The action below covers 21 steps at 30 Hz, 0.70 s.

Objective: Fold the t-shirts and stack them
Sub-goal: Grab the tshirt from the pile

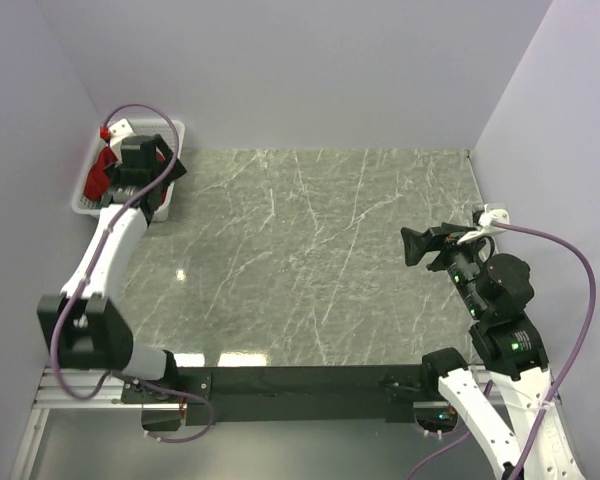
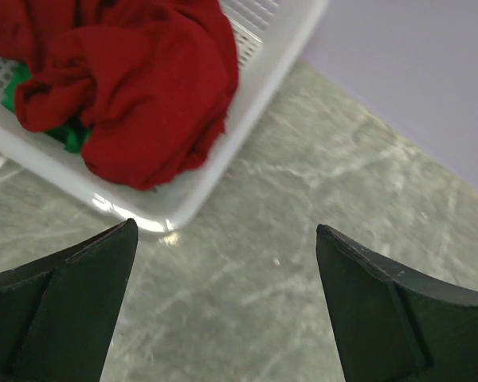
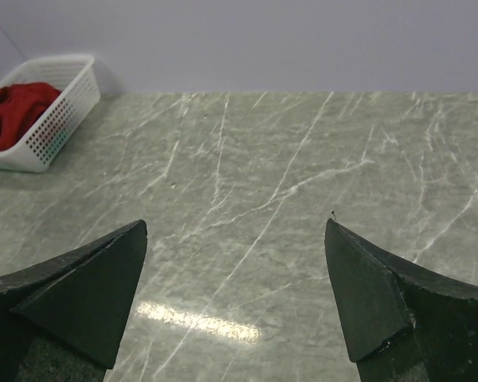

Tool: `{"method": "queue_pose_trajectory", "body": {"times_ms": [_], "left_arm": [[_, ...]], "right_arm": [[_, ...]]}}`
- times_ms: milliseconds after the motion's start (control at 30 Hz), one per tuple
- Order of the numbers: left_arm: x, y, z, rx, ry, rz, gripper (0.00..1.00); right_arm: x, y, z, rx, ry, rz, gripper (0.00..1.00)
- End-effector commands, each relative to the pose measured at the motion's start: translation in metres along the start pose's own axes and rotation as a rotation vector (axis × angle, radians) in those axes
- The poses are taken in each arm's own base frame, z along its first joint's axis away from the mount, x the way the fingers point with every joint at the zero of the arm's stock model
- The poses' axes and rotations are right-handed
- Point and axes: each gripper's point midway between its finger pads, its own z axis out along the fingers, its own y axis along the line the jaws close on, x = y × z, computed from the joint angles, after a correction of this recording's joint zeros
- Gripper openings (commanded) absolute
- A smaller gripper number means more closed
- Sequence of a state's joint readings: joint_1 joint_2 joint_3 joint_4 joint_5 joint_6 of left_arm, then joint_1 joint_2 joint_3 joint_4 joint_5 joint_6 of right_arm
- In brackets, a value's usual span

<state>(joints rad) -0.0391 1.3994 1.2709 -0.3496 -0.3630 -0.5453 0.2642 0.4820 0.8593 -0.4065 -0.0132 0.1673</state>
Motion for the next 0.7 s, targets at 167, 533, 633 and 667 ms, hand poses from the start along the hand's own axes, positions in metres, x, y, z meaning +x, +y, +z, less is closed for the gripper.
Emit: {"method": "queue_pose_trajectory", "body": {"times_ms": [167, 533, 633, 667], "left_arm": [[-0.037, 0.040, 0.090, -0.154, -0.030, -0.103, 0.98], [-0.006, 0.073, 0.186, -0.230, 0.093, -0.132, 0.94], [-0.003, 0.062, 0.195, -0.160, 0.113, -0.113, 0.53], [-0.004, 0.061, 0.194, -0.156, 0.111, -0.101, 0.36]], "right_arm": [[0.015, 0.004, 0.006, -0.024, 0.050, 0.006, 0.98], [0.024, -0.006, 0.004, 0.021, 0.063, 0.001, 0.98], [0.025, -0.006, 0.004, 0.020, 0.066, 0.003, 0.98], [0.025, -0.006, 0.004, 0.020, 0.068, 0.003, 0.98]]}}
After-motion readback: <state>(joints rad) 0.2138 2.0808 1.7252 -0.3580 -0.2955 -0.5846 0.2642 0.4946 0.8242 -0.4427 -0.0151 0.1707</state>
